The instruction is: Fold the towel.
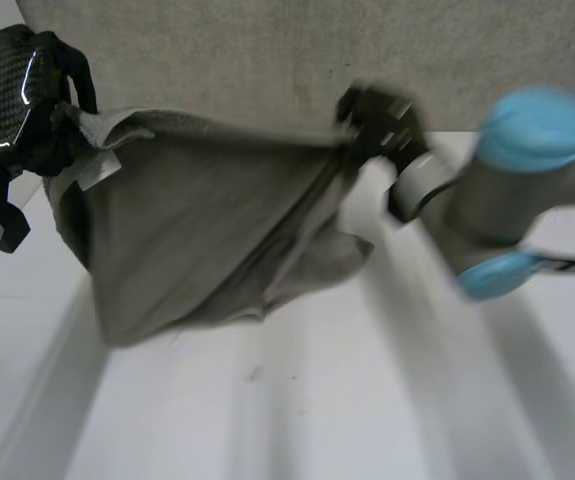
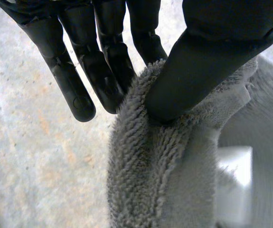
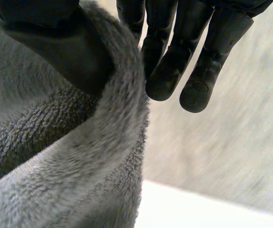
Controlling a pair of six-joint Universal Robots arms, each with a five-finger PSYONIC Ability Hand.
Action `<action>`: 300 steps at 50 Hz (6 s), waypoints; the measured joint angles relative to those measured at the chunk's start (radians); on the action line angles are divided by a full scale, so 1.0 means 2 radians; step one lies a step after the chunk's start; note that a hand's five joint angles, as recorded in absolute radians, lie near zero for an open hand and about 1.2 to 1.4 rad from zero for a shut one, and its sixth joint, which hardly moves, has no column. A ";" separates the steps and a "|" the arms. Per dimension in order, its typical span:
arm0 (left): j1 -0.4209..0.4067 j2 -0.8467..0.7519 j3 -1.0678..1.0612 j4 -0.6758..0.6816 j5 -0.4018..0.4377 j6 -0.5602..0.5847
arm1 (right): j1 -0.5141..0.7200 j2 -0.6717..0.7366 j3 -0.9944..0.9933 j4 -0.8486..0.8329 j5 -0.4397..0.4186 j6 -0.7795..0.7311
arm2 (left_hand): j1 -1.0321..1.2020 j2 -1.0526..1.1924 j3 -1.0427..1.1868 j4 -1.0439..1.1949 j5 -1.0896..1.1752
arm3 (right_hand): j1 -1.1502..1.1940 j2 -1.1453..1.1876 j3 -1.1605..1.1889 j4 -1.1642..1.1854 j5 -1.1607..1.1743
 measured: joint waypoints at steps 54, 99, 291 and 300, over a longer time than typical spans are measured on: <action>-0.067 -0.389 0.487 -0.025 0.005 -0.007 | -0.032 0.087 -0.304 0.159 -0.062 -0.510 | 0.010 0.000 0.001 0.000 0.010 | 0.000 0.013 0.000 0.000 0.010; 0.043 -0.241 0.099 0.006 0.022 0.024 | -0.100 -0.067 0.193 0.057 -0.091 -0.205 | 0.015 0.000 0.001 0.000 0.012 | -0.472 -0.475 -0.484 -0.489 -0.504; 0.010 -0.401 0.322 -0.119 0.027 0.094 | -0.247 0.017 -0.200 0.353 -0.139 -0.337 | -0.454 -0.480 -0.478 -0.480 -0.463 | -0.542 -0.533 -0.544 -0.539 -0.548; 0.010 -0.355 0.256 -0.167 0.071 0.098 | -0.260 -0.070 0.013 0.357 -0.149 -0.415 | -0.319 -0.347 -0.345 -0.347 -0.330 | -0.542 -0.533 -0.544 -0.539 -0.547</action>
